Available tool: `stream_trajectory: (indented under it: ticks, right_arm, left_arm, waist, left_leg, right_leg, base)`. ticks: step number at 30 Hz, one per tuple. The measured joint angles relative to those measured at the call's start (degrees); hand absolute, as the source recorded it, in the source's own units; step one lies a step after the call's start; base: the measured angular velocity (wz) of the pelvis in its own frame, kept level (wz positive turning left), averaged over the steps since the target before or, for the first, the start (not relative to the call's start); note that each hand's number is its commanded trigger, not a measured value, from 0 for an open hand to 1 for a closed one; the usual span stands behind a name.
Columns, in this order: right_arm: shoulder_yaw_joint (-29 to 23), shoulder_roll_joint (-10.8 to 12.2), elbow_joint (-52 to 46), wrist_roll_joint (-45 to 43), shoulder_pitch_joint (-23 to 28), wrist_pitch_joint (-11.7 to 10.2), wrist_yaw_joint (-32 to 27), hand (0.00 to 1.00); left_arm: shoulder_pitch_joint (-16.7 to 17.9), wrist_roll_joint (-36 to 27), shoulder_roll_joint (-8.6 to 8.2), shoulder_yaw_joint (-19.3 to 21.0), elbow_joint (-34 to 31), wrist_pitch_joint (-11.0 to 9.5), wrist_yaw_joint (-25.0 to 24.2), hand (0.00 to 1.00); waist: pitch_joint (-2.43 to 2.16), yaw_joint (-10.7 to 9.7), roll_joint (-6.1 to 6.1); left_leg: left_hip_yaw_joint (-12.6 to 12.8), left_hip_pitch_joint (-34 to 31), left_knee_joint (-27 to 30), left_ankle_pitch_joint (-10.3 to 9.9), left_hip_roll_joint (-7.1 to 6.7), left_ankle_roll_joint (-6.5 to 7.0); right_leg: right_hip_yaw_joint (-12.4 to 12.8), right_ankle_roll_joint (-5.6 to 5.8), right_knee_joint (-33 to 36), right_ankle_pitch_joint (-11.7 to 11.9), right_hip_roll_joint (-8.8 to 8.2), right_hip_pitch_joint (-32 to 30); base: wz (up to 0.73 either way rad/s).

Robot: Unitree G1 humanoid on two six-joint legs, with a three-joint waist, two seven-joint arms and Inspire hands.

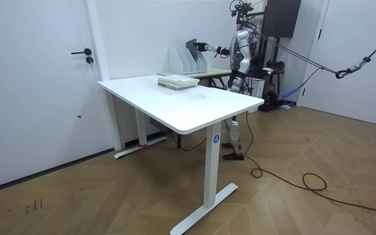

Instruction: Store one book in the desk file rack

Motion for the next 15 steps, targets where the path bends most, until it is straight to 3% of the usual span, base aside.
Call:
stream_trajectory:
  ticks: [15]
  right_arm:
    - [-0.1,0.0,1.4,0.0,-0.3,0.0,1.6,0.0]
  left_arm:
    - [0.1,0.9,0.03,0.2,-0.6,0.0,0.0,0.0]
  waist:
    - [0.1,0.1,-0.18]
  left_leg:
    - [-0.1,0.0,0.1,0.1,0.05,-0.08]
  right_leg:
    - [0.0,-0.1,0.0,0.1,0.05,0.0]
  base:
    - [0.0]
